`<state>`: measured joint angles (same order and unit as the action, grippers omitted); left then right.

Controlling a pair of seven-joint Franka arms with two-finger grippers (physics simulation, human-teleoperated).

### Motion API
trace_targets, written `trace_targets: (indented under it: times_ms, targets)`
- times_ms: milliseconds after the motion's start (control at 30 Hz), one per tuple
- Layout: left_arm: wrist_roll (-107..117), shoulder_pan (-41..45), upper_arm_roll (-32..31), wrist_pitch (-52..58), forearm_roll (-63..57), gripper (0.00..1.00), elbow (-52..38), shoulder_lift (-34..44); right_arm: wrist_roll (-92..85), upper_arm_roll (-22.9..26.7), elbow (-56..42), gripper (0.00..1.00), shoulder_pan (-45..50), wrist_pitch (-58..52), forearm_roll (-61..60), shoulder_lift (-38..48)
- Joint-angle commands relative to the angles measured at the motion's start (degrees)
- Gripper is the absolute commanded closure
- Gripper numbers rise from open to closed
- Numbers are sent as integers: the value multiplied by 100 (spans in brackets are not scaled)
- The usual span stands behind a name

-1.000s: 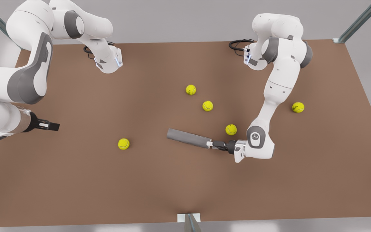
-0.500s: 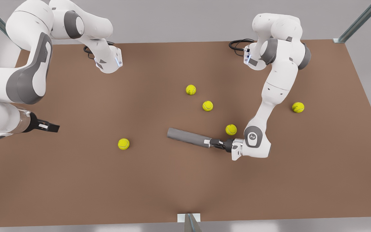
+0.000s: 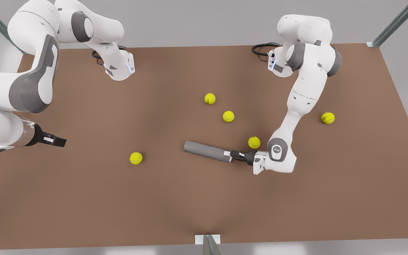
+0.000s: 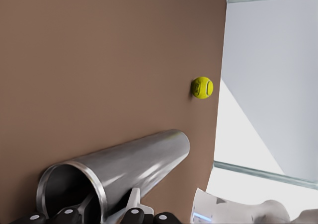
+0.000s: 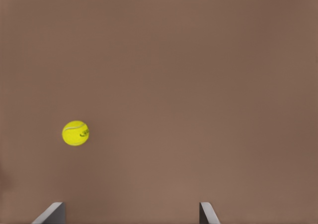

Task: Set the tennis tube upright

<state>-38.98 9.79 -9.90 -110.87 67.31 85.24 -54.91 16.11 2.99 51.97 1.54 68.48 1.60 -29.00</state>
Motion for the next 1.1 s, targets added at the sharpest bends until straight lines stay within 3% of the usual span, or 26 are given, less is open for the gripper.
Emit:
trace_targets:
  times_ms: [0, 200, 433, 733, 900, 933, 1067]
  targets:
    - [-48, 50, -3, 22, -8, 55, 28, 7, 138, 0, -3, 0, -4, 69, -11, 9]
    - [-48, 58, -12, 13, -8, 55, 55, 7, 200, -9, -3, 0, 31, 245, -11, 0]
    - [-13, 50, -20, 241, -25, 70, 55, 51, 33, 0, 58, 0, -118, 192, -257, -18]
    - [233, 14, 15, 452, -210, 75, 46, 253, 42, 0, 67, 0, -197, 192, -336, -27]
    - [242, 50, 516, 909, -421, 79, 37, 631, 42, 0, 67, 0, -206, 192, -336, -27]
    - [512, 50, 516, 910, -1069, 79, -24, 736, 42, 0, 58, 0, -206, 192, -336, -27]
    - [945, 41, 648, 1006, -1660, 79, -130, 1219, 42, 0, 58, 0, -206, 192, -336, -18]
